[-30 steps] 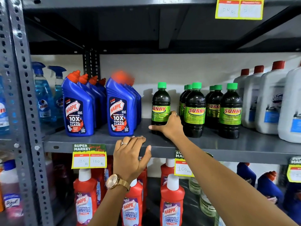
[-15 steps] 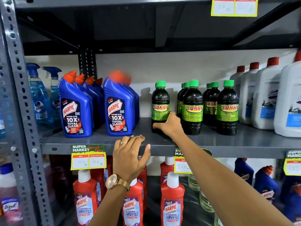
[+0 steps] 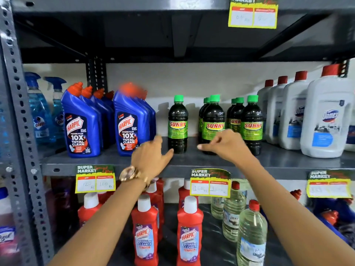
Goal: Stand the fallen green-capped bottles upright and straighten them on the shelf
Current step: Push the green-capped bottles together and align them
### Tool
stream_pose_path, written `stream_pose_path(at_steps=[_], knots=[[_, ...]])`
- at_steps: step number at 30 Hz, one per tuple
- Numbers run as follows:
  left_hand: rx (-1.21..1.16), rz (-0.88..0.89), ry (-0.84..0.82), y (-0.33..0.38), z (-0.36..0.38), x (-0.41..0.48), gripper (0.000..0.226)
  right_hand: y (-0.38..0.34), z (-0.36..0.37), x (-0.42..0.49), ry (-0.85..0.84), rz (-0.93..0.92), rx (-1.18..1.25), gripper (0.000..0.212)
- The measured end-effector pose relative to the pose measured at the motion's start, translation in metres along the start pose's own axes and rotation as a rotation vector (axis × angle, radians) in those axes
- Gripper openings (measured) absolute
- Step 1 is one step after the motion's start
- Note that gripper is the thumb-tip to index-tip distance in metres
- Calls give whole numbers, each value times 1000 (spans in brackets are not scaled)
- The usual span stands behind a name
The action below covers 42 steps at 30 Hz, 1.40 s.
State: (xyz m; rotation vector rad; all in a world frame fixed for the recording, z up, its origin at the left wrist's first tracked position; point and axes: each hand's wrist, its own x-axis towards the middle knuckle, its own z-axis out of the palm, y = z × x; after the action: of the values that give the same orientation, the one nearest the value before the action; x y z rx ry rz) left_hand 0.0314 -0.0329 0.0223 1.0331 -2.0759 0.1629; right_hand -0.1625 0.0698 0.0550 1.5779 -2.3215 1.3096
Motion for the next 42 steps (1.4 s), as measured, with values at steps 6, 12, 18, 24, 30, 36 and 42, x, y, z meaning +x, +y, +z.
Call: stream_pose_path(at_steps=[6,12,18,24,30,36,42], knots=[[-508,-295,-353,21,29,48,101,39,-10,8,-58,195,120,109],[-465,-391,-363,16,48,66,90,40,6,38,-122,207,254,81],[-490,-350,-338,8,56,66,79,48,14,52,-108,212,212,70],[-460,-332,-347,7,57,66,80,50,17,52,-89,180,182,69],[-370,-296,-342,13,55,63,79,50,17,52,-88,171,178,70],[-385,-289,-323,13,58,65,72,52,17,52,-93,168,184,70],[-403,-292,-328,10,60,66,69,52,18,53,-95,156,182,69]])
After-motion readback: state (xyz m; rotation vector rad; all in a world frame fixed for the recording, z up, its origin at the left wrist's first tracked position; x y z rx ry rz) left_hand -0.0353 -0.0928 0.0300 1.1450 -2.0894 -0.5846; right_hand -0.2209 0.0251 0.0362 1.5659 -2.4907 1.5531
